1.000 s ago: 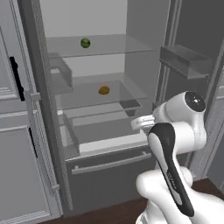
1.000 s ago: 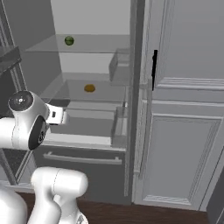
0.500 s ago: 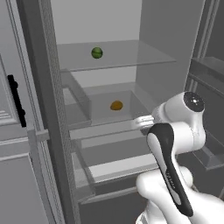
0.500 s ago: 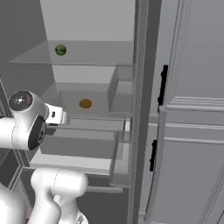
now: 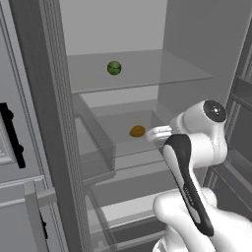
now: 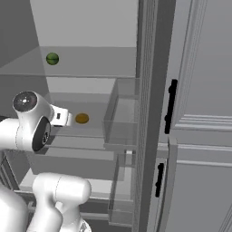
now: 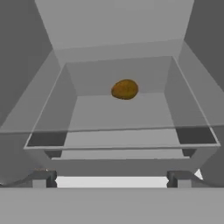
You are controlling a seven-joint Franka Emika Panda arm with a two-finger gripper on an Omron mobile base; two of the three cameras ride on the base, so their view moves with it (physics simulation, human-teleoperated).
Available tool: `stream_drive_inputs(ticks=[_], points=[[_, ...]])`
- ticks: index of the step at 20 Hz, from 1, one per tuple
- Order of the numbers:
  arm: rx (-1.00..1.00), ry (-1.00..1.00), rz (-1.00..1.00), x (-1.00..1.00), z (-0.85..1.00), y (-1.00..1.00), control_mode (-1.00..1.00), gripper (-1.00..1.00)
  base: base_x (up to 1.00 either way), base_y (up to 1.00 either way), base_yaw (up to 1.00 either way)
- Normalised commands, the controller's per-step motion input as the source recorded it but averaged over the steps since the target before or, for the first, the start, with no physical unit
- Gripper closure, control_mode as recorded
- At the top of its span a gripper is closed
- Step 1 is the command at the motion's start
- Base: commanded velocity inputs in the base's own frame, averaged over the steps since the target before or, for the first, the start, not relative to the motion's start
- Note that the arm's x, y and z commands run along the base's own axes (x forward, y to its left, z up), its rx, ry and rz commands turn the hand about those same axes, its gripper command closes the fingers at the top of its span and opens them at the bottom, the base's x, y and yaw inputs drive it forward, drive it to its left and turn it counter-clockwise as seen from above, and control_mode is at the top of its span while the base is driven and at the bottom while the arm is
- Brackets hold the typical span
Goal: Place one avocado and one chicken drumstick in each tupperware on the nearby counter, to pack two identical lunches.
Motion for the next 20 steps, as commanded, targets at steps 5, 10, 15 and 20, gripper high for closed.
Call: stream_drive_inputs(ticks=[5,10,15,20], points=[[-0.02,0.17,-0.25,0.91,0.03,-0.49,-1.00,-1.00,0.00,0.00,0.00],[-0.03,0.12,0.03,0.15,-0.24,0.10,-1.00,-1.00,0.00,0.00,0.00],[-0.03,0.15,0.33,0.22,-0.31,0.04,-1.00,-1.00,0.00,0.00,0.00],[-0.01,0.00,0.05,0.33,-0.37,0.10,-1.00,-1.00,0.00,0.00,0.00]])
